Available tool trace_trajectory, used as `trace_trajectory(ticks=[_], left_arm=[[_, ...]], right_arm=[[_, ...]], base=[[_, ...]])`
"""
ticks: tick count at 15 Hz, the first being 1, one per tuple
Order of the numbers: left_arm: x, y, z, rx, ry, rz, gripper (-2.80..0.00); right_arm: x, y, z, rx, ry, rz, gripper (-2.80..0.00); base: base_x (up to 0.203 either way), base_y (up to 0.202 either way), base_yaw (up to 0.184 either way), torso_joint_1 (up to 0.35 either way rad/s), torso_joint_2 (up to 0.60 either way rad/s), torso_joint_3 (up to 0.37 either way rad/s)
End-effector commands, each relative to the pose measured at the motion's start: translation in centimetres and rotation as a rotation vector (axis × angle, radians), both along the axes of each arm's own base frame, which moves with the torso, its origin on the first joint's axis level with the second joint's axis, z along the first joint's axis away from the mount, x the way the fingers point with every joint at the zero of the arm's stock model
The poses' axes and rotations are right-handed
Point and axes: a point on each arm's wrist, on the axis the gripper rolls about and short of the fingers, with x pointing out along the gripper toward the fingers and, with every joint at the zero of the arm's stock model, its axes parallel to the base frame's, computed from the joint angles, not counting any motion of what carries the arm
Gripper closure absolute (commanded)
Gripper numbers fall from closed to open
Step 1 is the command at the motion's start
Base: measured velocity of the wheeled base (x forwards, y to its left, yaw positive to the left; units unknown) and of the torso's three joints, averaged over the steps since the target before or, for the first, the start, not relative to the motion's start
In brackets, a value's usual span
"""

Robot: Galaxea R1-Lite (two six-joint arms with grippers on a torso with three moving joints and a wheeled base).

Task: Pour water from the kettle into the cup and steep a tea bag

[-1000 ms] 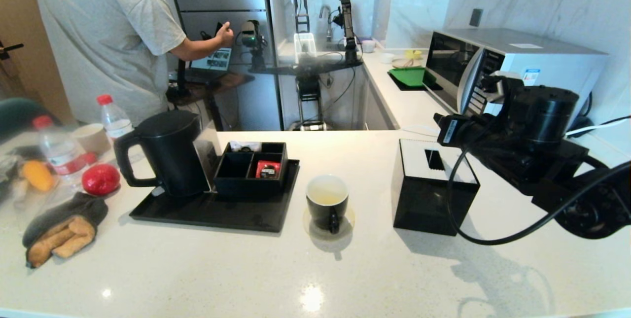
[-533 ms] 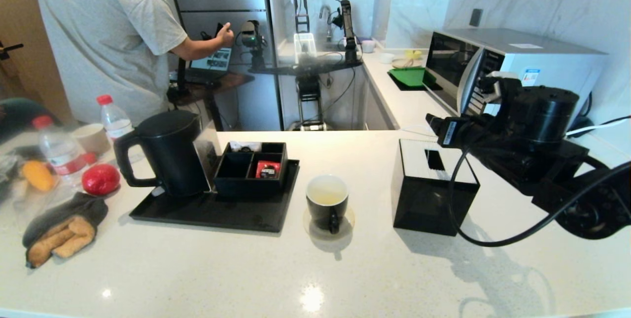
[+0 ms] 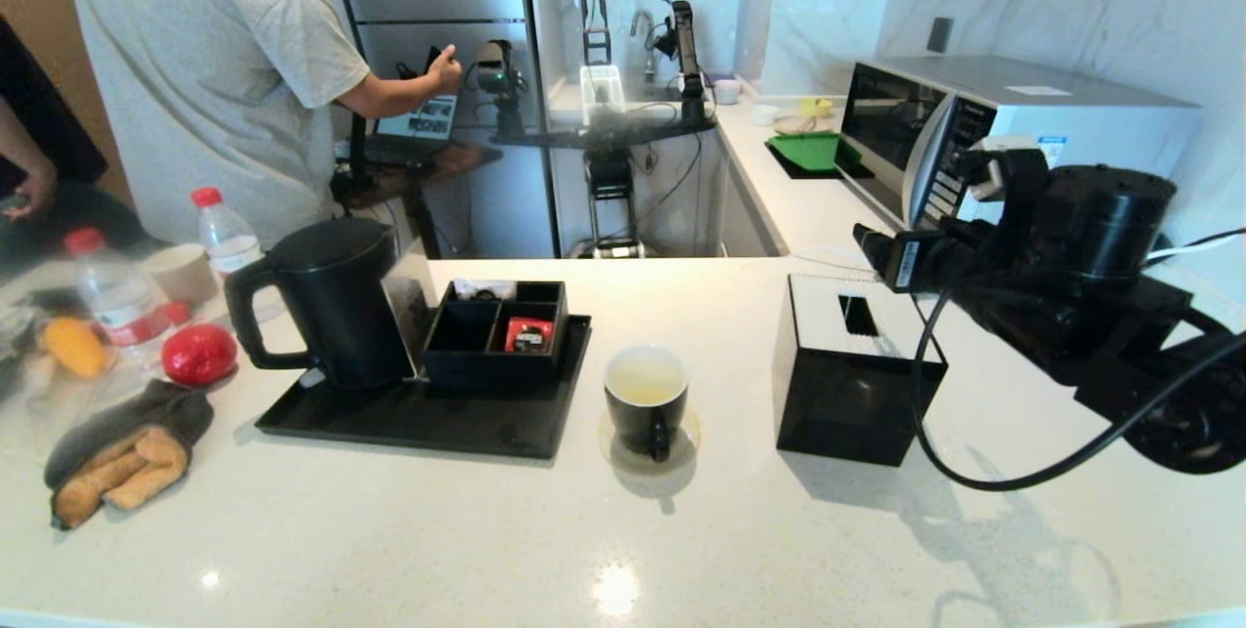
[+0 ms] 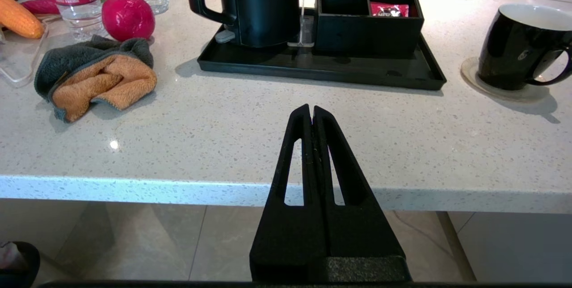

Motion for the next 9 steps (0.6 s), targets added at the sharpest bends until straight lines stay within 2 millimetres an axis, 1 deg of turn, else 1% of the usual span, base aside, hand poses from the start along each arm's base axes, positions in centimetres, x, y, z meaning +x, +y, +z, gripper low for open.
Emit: trace_trajectory(ticks=[1,3,6,9], left_arm=[[0.0,0.0,0.0,0.0,0.0,0.0,0.0],[0.0,0.0,0.0,0.0,0.0,-0.001,0.0],[0.0,0.0,0.0,0.0,0.0,0.0,0.0],[0.0,0.0,0.0,0.0,0.0,0.0,0.0]], right_arm=[[-0.2,-1.0,0.4,-0.022,-0.014,-0.03,-2.8],[-0.1,-1.9,0.3,-0.054,-0.012,-0.053,-2.8],[-0.2,-2.3,0.3,-0.078,-0.01,-0.066,-2.8],[-0.1,-3.2,0.0,-0.106,0.003,-0.093,-2.8]], base=[[0.0,0.0,0.0,0.0,0.0,0.0],[0.0,0.0,0.0,0.0,0.0,0.0],[0.0,0.0,0.0,0.0,0.0,0.0],[0.0,0.0,0.0,0.0,0.0,0.0]])
